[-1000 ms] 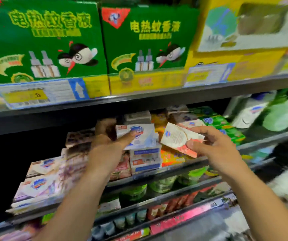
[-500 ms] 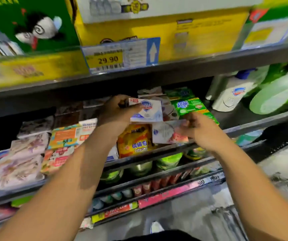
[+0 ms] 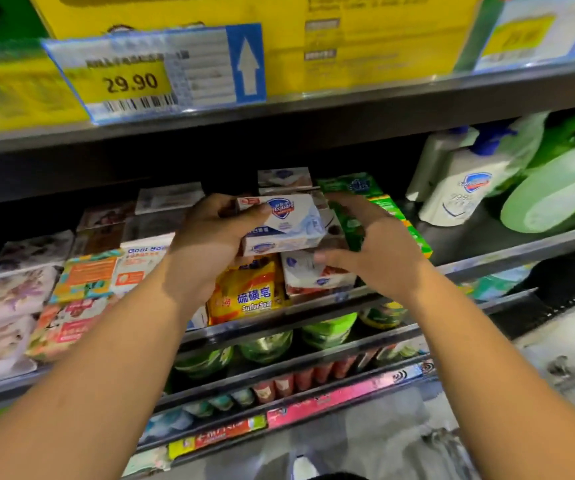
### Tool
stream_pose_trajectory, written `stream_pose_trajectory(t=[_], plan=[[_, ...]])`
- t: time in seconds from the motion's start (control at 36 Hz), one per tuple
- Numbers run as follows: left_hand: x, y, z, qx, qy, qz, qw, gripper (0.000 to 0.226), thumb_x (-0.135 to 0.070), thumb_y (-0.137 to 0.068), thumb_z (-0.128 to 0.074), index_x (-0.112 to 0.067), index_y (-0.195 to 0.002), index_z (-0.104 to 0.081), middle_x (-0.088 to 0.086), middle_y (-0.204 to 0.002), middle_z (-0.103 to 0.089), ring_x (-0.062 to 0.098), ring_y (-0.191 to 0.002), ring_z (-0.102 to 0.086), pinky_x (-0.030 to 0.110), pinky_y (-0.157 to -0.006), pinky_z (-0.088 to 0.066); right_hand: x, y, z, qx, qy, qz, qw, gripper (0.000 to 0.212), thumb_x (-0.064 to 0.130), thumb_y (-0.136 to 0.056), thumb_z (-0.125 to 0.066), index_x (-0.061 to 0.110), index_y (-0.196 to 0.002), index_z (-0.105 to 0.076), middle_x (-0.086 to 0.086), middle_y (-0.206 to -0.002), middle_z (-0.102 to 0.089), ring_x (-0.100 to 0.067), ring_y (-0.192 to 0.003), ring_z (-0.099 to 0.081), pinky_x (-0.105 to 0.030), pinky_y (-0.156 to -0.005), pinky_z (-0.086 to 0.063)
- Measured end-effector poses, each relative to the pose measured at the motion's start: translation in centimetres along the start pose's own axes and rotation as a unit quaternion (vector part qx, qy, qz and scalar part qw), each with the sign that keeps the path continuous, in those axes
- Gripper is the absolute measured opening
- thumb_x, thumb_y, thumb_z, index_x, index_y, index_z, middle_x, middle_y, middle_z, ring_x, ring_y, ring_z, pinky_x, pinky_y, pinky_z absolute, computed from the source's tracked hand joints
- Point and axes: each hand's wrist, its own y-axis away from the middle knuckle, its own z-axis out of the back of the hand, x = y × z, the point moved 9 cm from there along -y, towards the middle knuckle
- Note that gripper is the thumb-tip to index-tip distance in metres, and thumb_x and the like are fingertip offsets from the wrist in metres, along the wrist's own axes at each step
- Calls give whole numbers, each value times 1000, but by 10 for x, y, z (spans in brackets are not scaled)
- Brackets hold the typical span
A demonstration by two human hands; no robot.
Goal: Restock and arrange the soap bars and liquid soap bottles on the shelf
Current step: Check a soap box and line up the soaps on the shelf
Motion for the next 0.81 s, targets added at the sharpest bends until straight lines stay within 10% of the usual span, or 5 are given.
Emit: stream_pose_trajectory(t=[0.19,0.36,0.61,0.72,0.81], plan=[[3,-3,-7,29,30,24,999,35,-39,-89,-69,-25,-120,-61,-2,-107,-74,17,-88,-74,21,-57,-53,10,-12,-2,24,-132,-10,991,70,25,-68,-90,32,-129,-57,12,-116,-68,-3,-106,-65,-29,-88,-56],[-11,-2,20,11,-135,-68,988,15,-36,-95,-64,-37,-108,-57,-18,-106,-65,11,-100,-67,33,-84,-53,-7,-19,18,-39,-109,-31,993,48,25,-75,-85,27,-114,-57,23,-98,-62,18,-80,-58,-1,-69,-41],[-1,16,57,-71,-544,-158,821,51,-50,-84,-53,-11,-114,-67,12,-120,-65,41,-114,-58,46,-94,-46,-39,-44,32,-88,-96,-102,986,18,26,-82,-80,20,-93,-67,14,-54,-58,2,-49,-50,-16,-50,-37],[9,18,58,-74,-532,-149,830,62,-56,-81,-39,-12,-117,-66,12,-125,-64,40,-115,-58,52,-95,-46,-28,-56,7,-40,-68,-94,992,42,47,-78,-80,18,-105,-67,-3,-68,-64,0,-53,-51,-29,-50,-43],[8,20,56,-74,-562,-140,812,61,-56,-83,-36,-16,-119,-65,8,-129,-63,37,-118,-57,51,-97,-45,-23,-59,-14,8,-138,-89,986,46,12,-84,-78,5,-126,-61,-3,-93,-69,-7,-69,-64,-17,-54,-48]])
